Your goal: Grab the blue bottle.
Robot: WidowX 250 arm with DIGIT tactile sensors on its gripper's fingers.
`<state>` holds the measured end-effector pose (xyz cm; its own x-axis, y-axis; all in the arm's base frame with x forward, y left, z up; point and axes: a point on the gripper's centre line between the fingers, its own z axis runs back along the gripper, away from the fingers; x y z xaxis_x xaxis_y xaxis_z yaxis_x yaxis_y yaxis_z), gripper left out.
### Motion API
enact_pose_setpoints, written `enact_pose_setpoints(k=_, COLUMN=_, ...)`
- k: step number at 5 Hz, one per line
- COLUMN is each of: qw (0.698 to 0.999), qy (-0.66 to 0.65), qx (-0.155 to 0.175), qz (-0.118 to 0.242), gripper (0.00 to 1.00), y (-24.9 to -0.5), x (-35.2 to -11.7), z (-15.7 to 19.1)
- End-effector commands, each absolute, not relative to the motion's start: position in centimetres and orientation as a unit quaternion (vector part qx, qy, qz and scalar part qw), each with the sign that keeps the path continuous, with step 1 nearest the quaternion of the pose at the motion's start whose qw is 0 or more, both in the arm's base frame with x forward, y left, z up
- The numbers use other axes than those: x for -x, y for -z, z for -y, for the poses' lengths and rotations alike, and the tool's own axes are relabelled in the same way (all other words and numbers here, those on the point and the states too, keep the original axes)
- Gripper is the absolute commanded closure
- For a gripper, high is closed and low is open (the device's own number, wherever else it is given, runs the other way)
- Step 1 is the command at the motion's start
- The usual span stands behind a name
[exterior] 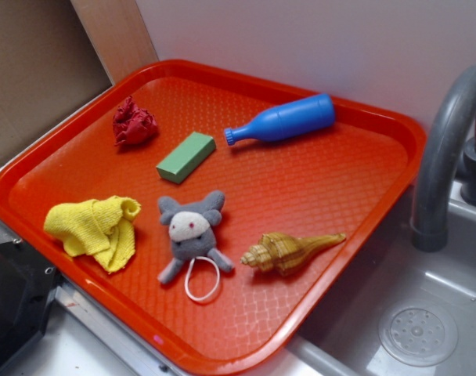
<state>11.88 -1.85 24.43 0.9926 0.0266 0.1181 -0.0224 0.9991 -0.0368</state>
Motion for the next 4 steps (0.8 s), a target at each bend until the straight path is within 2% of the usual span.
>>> enact_pose_setpoints(k=1, qw=0.998, qy=-0.012, qx=0.018, qz=0.059, gripper=0.0, y=-24.4, x=-11.9, z=1.8)
enact_pose_setpoints(k=2, qw=0.989, qy=0.101, qx=0.01, qz=0.111, gripper=0.0, y=-23.6, x=-15.9, z=3.9)
enact_pose_setpoints(k=3, qw=0.98, qy=0.124, qx=-0.041, qz=0.147, gripper=0.0, y=-22.9, x=-17.7, z=5.2)
enact_pose_setpoints(k=4, qw=0.971, qy=0.168, qx=-0.039, qz=0.165, gripper=0.0, y=-21.3, x=-19.9, z=6.1)
